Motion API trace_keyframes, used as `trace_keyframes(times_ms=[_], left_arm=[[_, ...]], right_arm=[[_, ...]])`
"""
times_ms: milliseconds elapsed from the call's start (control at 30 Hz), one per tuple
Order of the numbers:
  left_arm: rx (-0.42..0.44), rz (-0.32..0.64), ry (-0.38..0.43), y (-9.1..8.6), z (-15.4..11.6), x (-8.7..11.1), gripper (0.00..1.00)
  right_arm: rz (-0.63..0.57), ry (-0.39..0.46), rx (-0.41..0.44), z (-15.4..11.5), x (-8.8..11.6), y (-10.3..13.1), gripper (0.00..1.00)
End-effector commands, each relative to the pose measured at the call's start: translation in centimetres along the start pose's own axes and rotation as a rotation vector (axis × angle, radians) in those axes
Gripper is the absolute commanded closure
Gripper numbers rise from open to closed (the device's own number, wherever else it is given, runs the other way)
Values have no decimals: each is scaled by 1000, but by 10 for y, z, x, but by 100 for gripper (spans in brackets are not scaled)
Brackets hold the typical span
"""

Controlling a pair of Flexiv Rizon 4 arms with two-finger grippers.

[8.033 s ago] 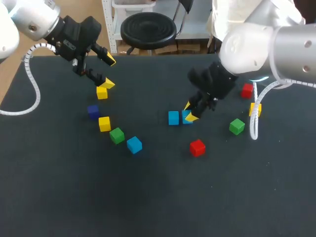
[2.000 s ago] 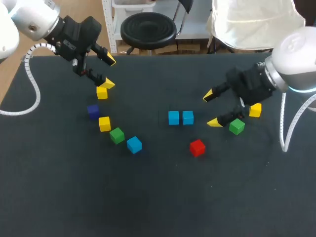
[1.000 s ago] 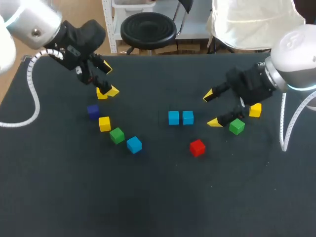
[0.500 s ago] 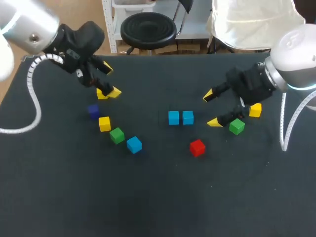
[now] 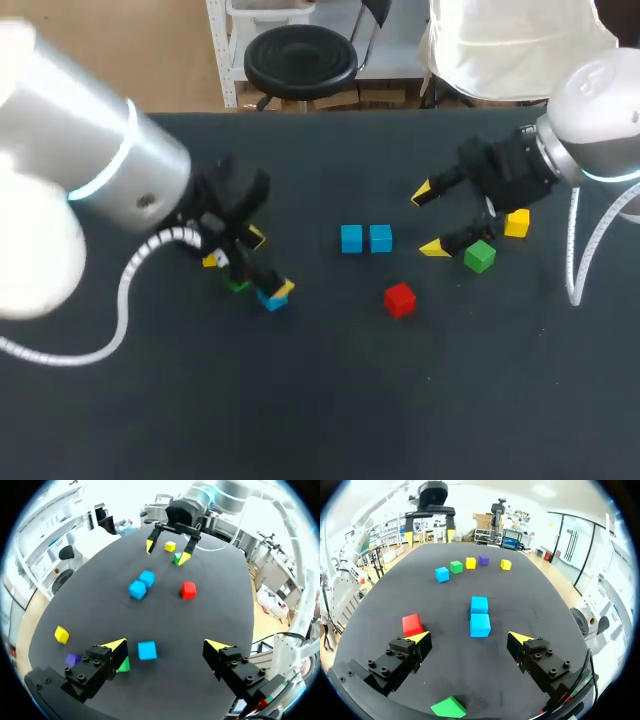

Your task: Place the blue cubes, place green cubes on the blue cubes, place the yellow cubes on the green cubes, then place the red cubes on the yellow cubes, and place purple cube on the red cubes.

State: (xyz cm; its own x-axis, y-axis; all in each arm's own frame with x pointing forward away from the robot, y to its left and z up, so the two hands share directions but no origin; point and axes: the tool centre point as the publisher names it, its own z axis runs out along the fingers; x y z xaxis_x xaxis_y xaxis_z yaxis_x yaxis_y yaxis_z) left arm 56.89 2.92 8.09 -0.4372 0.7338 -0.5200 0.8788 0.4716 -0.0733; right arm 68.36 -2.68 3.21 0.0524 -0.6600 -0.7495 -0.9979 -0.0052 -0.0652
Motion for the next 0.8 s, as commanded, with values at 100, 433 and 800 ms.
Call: trace_keyframes(times_ms=[100, 433, 800], left_arm=[[-85, -61, -45, -6, -11, 32, 0], [56, -161, -156, -22, 13, 55, 0], [14, -116, -120, -18, 30, 57, 0]], right_arm=[[-1, -3, 0, 0, 1, 0, 0], [-1, -3, 0, 0, 1, 0, 0], [-1, -3, 0, 0, 1, 0, 0]])
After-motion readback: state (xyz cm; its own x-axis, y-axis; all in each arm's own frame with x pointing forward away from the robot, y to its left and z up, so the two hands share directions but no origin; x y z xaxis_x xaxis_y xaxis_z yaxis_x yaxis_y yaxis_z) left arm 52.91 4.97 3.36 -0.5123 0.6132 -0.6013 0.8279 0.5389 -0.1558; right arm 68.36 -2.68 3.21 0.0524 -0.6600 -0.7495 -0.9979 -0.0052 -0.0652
